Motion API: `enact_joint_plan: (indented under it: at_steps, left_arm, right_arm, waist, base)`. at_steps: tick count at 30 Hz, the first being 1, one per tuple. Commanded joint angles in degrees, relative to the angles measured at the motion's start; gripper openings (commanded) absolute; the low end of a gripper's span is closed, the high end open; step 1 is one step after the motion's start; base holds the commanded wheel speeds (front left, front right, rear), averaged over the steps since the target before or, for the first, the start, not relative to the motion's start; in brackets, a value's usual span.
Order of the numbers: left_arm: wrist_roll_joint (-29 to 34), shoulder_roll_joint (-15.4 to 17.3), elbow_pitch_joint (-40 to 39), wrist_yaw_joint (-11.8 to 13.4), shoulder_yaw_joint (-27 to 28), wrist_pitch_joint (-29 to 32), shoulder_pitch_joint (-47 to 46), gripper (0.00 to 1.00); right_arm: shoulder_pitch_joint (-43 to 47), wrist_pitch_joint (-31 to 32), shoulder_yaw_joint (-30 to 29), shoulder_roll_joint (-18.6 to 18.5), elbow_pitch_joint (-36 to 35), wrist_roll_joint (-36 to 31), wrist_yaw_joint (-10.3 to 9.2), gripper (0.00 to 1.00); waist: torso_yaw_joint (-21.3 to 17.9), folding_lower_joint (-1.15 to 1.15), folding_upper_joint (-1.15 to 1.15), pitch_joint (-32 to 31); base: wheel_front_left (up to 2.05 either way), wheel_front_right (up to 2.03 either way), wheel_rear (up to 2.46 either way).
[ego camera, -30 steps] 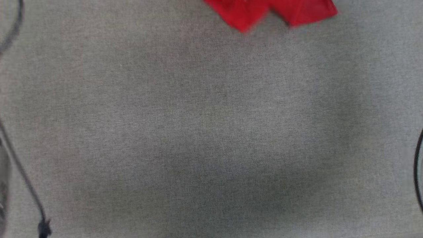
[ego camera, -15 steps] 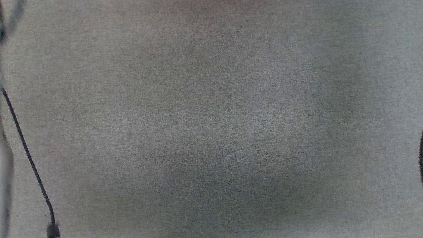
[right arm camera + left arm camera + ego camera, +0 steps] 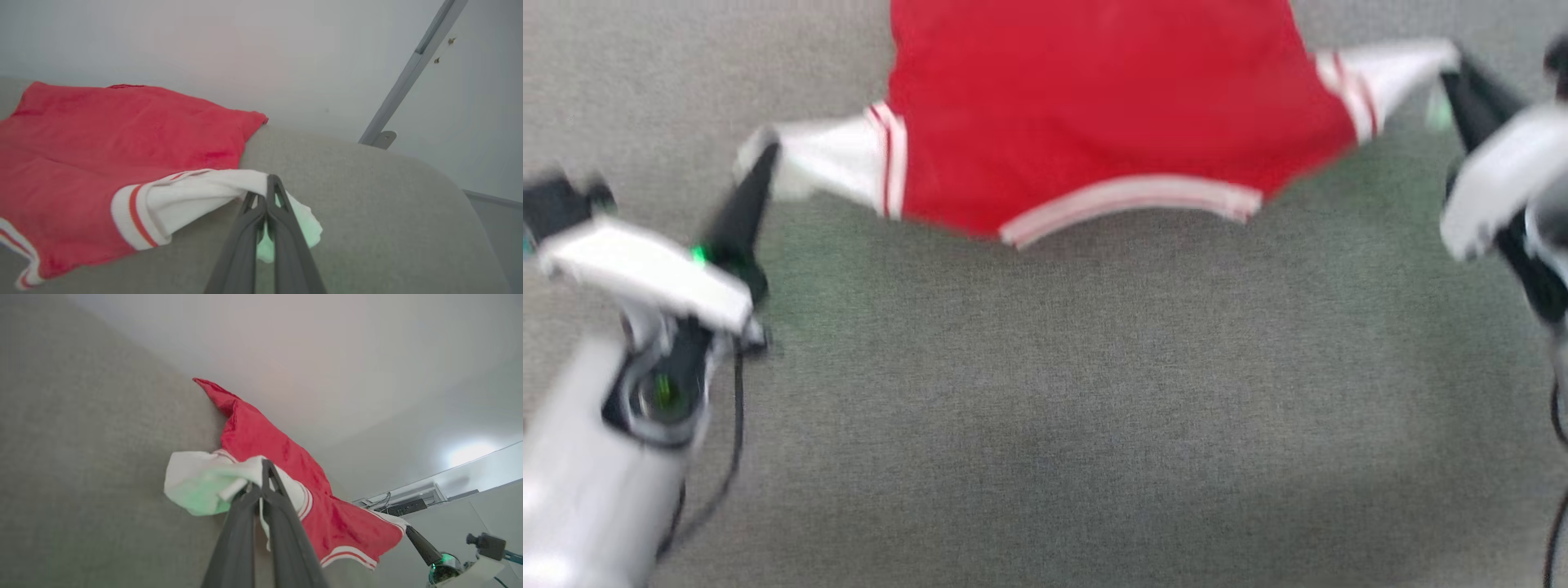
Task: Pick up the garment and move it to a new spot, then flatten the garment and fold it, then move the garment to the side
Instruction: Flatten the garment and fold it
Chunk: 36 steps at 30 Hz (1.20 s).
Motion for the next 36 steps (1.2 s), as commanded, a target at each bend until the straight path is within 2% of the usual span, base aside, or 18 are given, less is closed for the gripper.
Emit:
enact_joint_plan:
  at_steps: [1,8,10,17,24,27,31,36]
  left_arm:
    - [-0.99,1.29,-2.3,-0.25,-0.27,-0.2,3.49,0.0]
    - [-2.93,8.02,-13.67,-0.25,-1.7,-1.03,19.65,0.0]
    - [-3.21,9.09,-15.1,-0.25,-1.56,-1.29,21.46,0.0]
    - [-4.6,15.96,-25.08,-0.26,0.18,-3.6,33.88,0.0]
    - [-5.13,21.63,-33.76,-0.25,2.16,-7.45,45.6,0.0]
    - [-4.49,22.66,-35.91,-0.25,2.67,-8.73,48.52,0.0]
    - [-3.47,21.44,-37.09,-0.25,0.89,-7.41,46.89,0.0]
    - [-2.36,16.96,-33.3,-0.25,-3.34,-3.42,40.76,0.0]
  right_arm:
    - [3.97,1.75,-0.7,-1.09,-3.65,1.29,-0.15,0.0]
    - [25.05,14.35,-7.62,-3.74,-23.8,4.85,-0.15,0.0]
    - [27.95,16.33,-8.72,-3.69,-26.57,5.04,-0.15,0.0]
    - [44.65,27.26,-16.54,-0.48,-44.51,5.7,-0.14,0.0]
    - [55.67,33.99,-23.3,3.5,-56.99,7.02,-0.15,0.0]
    - [58.11,35.4,-25.36,4.8,-60.12,7.55,-0.14,0.0]
    - [57.57,36.33,-24.57,4.68,-59.71,7.15,-0.15,0.0]
    - [54.02,37.21,-18.98,2.59,-52.86,5.66,-0.14,0.0]
  waist:
    - [0.13,0.0,0.0,-1.48]
    - [0.62,0.0,0.0,-4.1]
    - [0.76,0.0,0.0,-4.32]
    - [1.43,0.0,0.0,-4.56]
    - [1.83,0.0,0.0,-3.72]
    - [1.9,0.0,0.0,-3.29]
    - [2.07,0.0,0.0,-2.86]
    - [2.08,0.0,0.0,-2.18]
  base:
    - [0.0,0.0,0.0]
    - [0.0,0.0,0.0]
    - [0.0,0.0,0.0]
    - [0.0,0.0,0.0]
    - [0.0,0.0,0.0]
    - [0.0,0.0,0.0]
    - [0.0,0.0,0.0]
    - [0.0,0.0,0.0]
